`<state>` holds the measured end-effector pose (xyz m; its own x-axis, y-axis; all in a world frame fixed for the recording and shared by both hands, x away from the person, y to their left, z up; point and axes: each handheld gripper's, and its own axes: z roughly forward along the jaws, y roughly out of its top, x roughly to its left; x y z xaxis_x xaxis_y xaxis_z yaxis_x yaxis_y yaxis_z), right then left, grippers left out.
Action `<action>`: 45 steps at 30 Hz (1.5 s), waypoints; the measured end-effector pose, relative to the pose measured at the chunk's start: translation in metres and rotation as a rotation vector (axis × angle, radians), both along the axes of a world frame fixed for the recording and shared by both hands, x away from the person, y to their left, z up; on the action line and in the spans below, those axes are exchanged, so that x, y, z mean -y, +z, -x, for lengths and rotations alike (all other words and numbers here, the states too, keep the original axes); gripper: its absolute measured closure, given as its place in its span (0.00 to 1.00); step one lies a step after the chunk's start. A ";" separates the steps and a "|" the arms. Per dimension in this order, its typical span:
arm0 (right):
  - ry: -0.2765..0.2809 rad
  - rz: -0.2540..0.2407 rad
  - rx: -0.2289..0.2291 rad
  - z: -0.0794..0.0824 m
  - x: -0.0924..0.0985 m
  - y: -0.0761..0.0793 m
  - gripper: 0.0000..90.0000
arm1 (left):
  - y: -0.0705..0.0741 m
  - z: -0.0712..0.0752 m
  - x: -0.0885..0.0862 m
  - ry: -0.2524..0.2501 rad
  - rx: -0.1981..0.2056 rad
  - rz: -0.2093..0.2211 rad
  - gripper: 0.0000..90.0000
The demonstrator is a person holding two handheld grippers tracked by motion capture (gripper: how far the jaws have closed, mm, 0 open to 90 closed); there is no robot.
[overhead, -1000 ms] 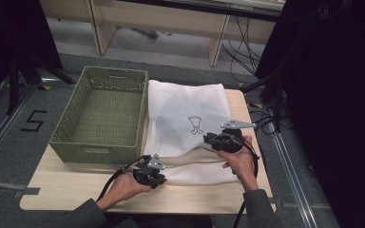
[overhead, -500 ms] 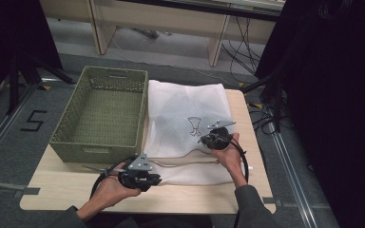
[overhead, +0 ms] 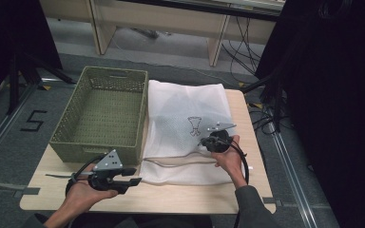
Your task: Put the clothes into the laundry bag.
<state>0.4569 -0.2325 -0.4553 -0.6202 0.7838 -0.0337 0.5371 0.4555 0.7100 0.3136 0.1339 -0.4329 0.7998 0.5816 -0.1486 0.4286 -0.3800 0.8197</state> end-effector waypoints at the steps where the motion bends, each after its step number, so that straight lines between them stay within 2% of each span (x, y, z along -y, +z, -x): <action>1: 0.017 0.006 -0.007 0.003 0.002 0.006 0.95 | 0.000 0.000 -0.002 0.003 0.002 0.002 0.61; 3: 0.030 -0.018 0.028 0.009 0.003 0.013 0.88 | -0.001 0.001 -0.004 0.022 -0.003 0.005 0.56; 4: 0.030 -0.045 0.052 0.012 0.003 0.015 0.84 | -0.001 0.001 -0.007 0.023 0.011 -0.004 0.54; 5: 0.037 -0.053 0.032 0.015 0.003 0.019 0.81 | -0.001 0.001 -0.008 0.038 0.004 0.003 0.52; 6: 0.037 -0.053 0.032 0.015 0.003 0.019 0.81 | -0.002 0.002 -0.010 0.048 0.016 -0.003 0.52; 7: 0.034 -0.076 0.042 0.017 0.003 0.020 0.77 | -0.002 0.001 -0.013 0.050 0.017 -0.008 0.50; 8: 0.028 -0.101 0.064 0.021 0.003 0.024 0.69 | -0.003 0.001 -0.014 0.055 0.021 -0.008 0.47; 9: 0.028 -0.101 0.064 0.021 0.003 0.024 0.69 | -0.003 0.002 -0.016 0.069 0.007 -0.005 0.47; 10: 0.014 -0.122 0.065 0.025 0.001 0.027 0.61 | -0.005 0.002 -0.019 0.080 0.010 -0.006 0.45; 11: -0.003 -0.132 0.063 0.027 0.000 0.028 0.59 | -0.005 0.002 -0.019 0.080 0.010 -0.006 0.44; 13: 0.014 -0.126 0.071 0.030 0.001 0.030 0.56 | -0.006 0.002 -0.023 0.091 0.016 -0.012 0.42; 14: 0.014 -0.126 0.071 0.030 0.001 0.030 0.56 | -0.007 0.000 -0.026 0.073 0.027 -0.030 0.42; 16: 0.020 -0.134 0.068 0.034 0.001 0.030 0.53 | -0.008 0.002 -0.028 0.106 0.010 -0.025 0.40; 18: 0.017 -0.152 0.065 0.039 -0.001 0.030 0.51 | -0.009 0.002 -0.031 0.109 0.003 -0.021 0.40; 19: 0.026 -0.156 0.069 0.040 -0.001 0.030 0.50 | -0.008 0.001 -0.033 0.102 0.007 -0.035 0.40; 20: 0.020 -0.167 0.072 0.043 -0.001 0.030 0.50 | -0.009 0.002 -0.033 0.119 0.006 -0.021 0.39; 21: 0.039 -0.155 0.087 0.043 0.000 0.030 0.49 | -0.009 0.003 -0.034 0.122 0.018 -0.028 0.39; 22: 0.041 -0.165 0.093 0.046 0.000 0.030 0.47 | -0.010 0.001 -0.036 0.106 0.033 -0.034 0.38; 23: 0.041 -0.165 0.093 0.046 0.000 0.030 0.47 | -0.010 0.002 -0.035 0.117 0.024 -0.023 0.38; 24: 0.048 -0.164 0.076 0.047 0.000 0.030 0.46 | -0.010 0.002 -0.037 0.117 0.021 -0.035 0.38; 26: 0.041 -0.180 0.086 0.051 -0.002 0.028 0.44 | -0.011 0.002 -0.039 0.111 0.031 -0.051 0.37; 27: 0.046 -0.178 0.067 0.052 -0.002 0.029 0.44 | -0.012 0.002 -0.039 0.118 0.025 -0.041 0.36; 28: 0.049 -0.165 0.078 0.055 -0.001 0.028 0.42 | -0.012 0.002 -0.041 0.104 0.026 -0.067 0.35; 30: 0.045 -0.166 0.076 0.055 -0.002 0.028 0.41 | -0.014 0.001 -0.042 0.090 0.025 -0.082 0.35; 31: 0.040 -0.170 0.050 0.058 -0.003 0.028 0.40 | -0.015 0.001 -0.043 0.097 0.026 -0.080 0.35; 32: 0.041 -0.159 0.043 0.061 -0.003 0.027 0.38 | -0.016 0.002 -0.043 0.110 0.015 -0.073 0.35; 34: 0.036 -0.169 0.058 0.062 -0.004 0.025 0.37 | -0.017 0.001 -0.045 0.112 0.015 -0.076 0.35; 35: 0.037 -0.171 0.048 0.065 -0.004 0.025 0.36 | -0.018 0.002 -0.045 0.124 0.015 -0.060 0.34; 36: 0.037 -0.171 0.048 0.065 -0.004 0.025 0.36 | -0.017 0.002 -0.047 0.120 0.017 -0.075 0.34; 37: 0.046 -0.169 0.040 0.066 -0.004 0.026 0.34 | -0.017 0.002 -0.048 0.123 0.013 -0.074 0.34; 39: 0.038 -0.159 0.058 0.069 -0.005 0.024 0.31 | -0.018 0.002 -0.049 0.124 0.026 -0.067 0.34; 41: 0.038 -0.160 0.041 0.075 -0.006 0.023 0.30 | -0.016 0.002 -0.052 0.107 0.033 -0.086 0.33; 43: 0.038 -0.156 0.034 0.077 -0.006 0.022 0.29 | -0.018 0.004 -0.051 0.124 0.035 -0.056 0.32; 45: 0.052 -0.145 0.042 0.082 -0.005 0.020 0.29 | -0.017 0.005 -0.053 0.121 0.034 -0.063 0.30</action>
